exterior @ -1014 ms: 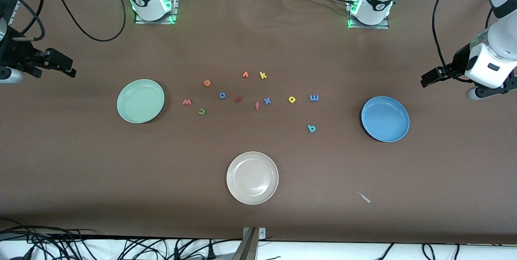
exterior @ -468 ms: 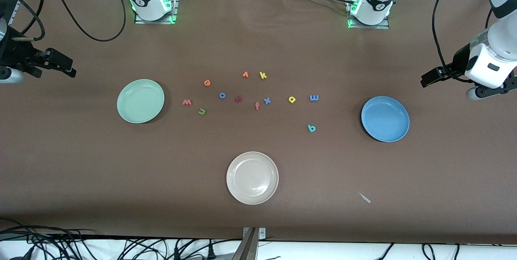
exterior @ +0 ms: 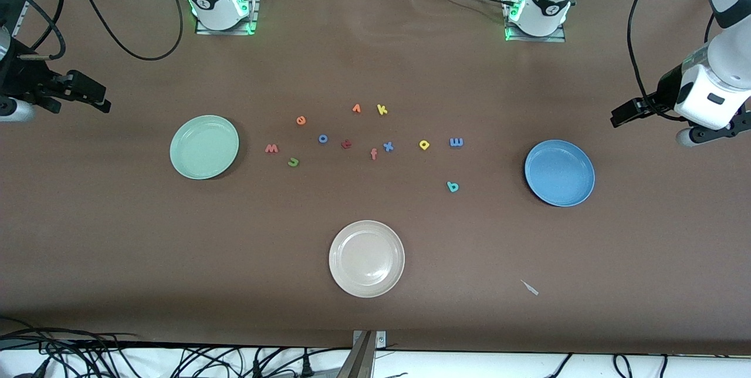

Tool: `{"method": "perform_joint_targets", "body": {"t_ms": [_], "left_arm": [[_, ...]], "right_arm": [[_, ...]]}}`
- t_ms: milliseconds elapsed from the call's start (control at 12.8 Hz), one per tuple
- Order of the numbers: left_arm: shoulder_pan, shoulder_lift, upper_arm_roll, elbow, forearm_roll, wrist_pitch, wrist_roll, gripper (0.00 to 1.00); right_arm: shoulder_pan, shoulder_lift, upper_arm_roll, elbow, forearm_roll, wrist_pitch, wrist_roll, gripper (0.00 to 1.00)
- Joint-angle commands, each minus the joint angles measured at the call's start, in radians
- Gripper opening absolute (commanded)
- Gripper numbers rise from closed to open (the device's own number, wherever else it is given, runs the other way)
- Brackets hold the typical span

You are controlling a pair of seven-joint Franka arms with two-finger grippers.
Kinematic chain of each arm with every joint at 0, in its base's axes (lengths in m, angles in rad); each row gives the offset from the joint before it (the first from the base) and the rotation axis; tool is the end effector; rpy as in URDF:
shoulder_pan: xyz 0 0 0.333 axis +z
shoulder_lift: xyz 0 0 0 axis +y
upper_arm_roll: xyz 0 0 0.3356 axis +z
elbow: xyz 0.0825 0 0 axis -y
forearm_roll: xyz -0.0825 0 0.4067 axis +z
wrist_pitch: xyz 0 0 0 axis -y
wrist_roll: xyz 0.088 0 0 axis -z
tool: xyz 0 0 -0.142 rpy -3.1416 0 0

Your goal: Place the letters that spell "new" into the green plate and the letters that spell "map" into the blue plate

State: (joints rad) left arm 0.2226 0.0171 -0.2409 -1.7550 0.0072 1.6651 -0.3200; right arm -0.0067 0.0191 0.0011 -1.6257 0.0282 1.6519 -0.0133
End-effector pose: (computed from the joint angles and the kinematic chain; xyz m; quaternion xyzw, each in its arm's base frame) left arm 0.5754 -0.0088 0.5164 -0.9873 -0.1495 0.0522 0.0105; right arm 0.5896 0.0005 0.5778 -0.9999 -0.0028 -0.0037 0.0140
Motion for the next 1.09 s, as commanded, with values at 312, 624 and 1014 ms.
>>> {"method": "perform_joint_targets", "body": {"t_ms": [312,624,1014], "left_arm": [[-0.002,-0.002,-0.001,0.006,-0.016,-0.013,0.019,1.00],[-0.002,-0.002,-0.001,0.006,-0.016,-0.015,0.019,1.00],[-0.002,-0.002,-0.001,0.006,-0.016,-0.015,0.019,1.00]], "right_arm": [[0.027,0.007,0.002,0.004,-0.002,-0.006,0.006,1.00],[0.025,0.007,0.000,0.003,0.002,-0.007,-0.002,1.00],[0.024,0.007,-0.003,0.003,0.004,-0.011,-0.008,1.00]]}}
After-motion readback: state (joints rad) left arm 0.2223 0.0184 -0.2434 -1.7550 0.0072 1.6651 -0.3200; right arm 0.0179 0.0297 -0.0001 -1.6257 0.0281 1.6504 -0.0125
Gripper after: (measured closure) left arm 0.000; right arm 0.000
